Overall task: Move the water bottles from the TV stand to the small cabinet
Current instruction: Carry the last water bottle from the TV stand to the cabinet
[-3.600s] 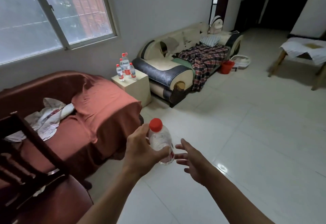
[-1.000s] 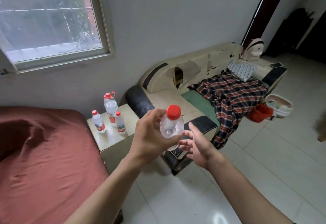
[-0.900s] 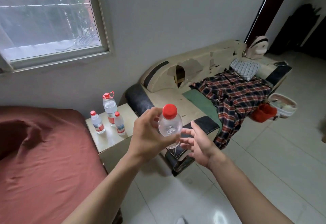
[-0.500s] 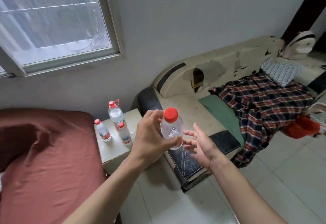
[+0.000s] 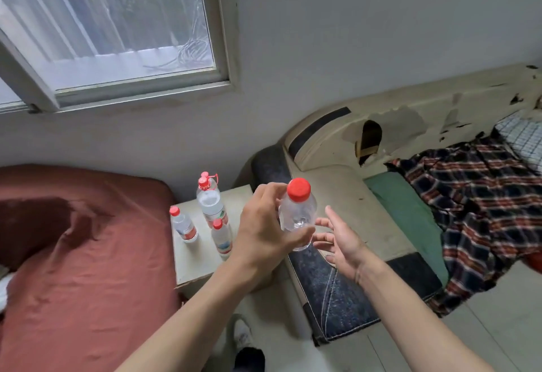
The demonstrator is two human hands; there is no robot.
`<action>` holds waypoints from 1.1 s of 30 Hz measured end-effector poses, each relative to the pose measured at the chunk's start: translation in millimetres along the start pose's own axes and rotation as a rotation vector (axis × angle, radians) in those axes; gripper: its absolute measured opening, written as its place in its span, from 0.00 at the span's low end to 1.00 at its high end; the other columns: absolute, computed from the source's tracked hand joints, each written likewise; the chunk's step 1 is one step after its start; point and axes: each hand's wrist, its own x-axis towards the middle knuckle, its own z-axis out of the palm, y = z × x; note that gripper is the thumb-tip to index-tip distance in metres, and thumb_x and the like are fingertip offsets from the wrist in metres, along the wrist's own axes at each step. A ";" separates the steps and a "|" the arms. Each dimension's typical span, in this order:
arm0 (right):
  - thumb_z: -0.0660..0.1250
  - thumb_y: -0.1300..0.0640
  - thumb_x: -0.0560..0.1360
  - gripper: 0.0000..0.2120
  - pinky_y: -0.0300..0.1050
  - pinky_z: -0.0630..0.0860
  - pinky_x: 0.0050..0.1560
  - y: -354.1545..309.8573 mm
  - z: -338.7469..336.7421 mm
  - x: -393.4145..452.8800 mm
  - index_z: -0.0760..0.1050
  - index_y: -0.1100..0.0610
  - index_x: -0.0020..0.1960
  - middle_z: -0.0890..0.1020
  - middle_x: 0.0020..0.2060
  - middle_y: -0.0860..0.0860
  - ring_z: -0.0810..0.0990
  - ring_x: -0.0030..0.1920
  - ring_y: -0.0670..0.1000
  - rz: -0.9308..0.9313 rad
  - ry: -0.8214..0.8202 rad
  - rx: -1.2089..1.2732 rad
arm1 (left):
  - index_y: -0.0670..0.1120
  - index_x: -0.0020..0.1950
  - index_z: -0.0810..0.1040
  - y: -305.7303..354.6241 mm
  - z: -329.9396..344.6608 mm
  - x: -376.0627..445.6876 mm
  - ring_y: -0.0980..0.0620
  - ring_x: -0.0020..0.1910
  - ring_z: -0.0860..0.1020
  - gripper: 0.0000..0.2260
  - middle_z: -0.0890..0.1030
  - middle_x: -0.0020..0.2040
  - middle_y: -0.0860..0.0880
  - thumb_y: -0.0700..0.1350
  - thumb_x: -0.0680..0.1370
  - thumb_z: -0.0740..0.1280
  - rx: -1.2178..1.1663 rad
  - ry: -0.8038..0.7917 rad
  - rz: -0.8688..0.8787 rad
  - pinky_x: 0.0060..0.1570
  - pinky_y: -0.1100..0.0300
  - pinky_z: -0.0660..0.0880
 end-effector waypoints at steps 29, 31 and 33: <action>0.48 0.31 0.78 0.31 0.64 0.51 0.74 -79.2 91.6 268.8 0.74 0.48 0.66 0.81 0.62 0.51 0.72 0.68 0.57 0.268 -0.116 -0.215 | 0.46 0.51 0.75 -210.9 52.2 164.7 0.54 0.42 0.75 0.23 0.77 0.45 0.53 0.47 0.61 0.79 0.067 0.113 -0.400 0.43 0.60 0.73; 0.47 0.34 0.80 0.30 0.63 0.52 0.74 -84.0 84.6 286.2 0.74 0.50 0.68 0.78 0.65 0.53 0.71 0.68 0.58 0.275 -0.116 -0.227 | 0.47 0.51 0.75 -225.2 66.4 170.3 0.55 0.42 0.75 0.23 0.76 0.45 0.53 0.47 0.61 0.79 0.078 0.129 -0.441 0.43 0.61 0.73; 0.47 0.36 0.81 0.28 0.61 0.54 0.73 -88.8 76.5 300.2 0.74 0.51 0.68 0.77 0.65 0.54 0.71 0.68 0.58 0.266 -0.110 -0.244 | 0.47 0.51 0.75 -239.2 80.1 173.4 0.55 0.42 0.75 0.23 0.77 0.45 0.53 0.46 0.61 0.79 0.090 0.154 -0.485 0.43 0.61 0.74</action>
